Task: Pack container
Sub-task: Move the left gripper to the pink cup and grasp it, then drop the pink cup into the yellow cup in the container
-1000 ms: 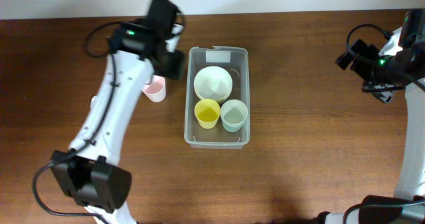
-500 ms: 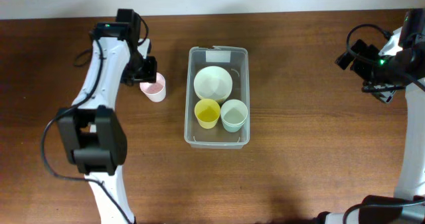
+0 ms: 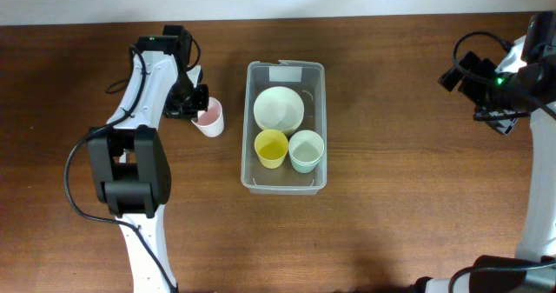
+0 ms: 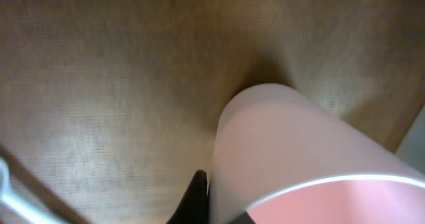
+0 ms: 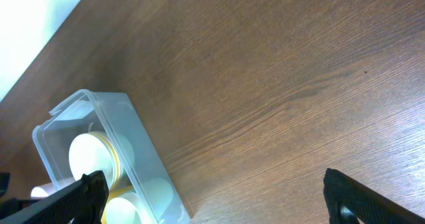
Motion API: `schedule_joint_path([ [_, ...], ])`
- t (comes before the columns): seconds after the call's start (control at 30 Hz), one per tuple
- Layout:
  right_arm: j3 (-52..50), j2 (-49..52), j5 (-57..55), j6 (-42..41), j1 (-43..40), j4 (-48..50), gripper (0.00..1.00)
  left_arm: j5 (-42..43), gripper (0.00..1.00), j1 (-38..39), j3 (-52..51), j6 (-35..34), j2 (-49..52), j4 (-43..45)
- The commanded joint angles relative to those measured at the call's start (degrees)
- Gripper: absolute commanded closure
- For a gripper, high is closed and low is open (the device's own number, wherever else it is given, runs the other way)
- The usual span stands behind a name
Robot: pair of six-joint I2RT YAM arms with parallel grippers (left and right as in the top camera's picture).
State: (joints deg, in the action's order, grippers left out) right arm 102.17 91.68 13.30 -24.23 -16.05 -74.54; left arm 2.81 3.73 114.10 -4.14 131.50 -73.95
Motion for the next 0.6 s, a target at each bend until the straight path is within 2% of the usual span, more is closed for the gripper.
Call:
schedule_joint_path([
  [0.0, 0.6, -0.3, -0.5, -0.2, -0.1, 0.2, 0.01, 0.4, 0.99, -0.2, 5.6, -0.1, -2.5, -3.2],
  [0.23, 0.6, -0.3, -0.5, -0.2, -0.1, 0.2, 0.01, 0.5, 0.99, 1.5, 14.9, -0.1, -9.7, -11.6],
  [0.4, 0.6, -0.3, -0.5, -0.2, -0.1, 0.2, 0.01, 1.2, 0.99, 6.3, 15.8, -0.1, -15.3, -16.6],
  [0.57, 0.6, -0.3, -0.5, -0.2, -0.1, 0.2, 0.01, 2.2, 0.99, 12.7, 15.6, 1.4, -16.2, -19.8],
])
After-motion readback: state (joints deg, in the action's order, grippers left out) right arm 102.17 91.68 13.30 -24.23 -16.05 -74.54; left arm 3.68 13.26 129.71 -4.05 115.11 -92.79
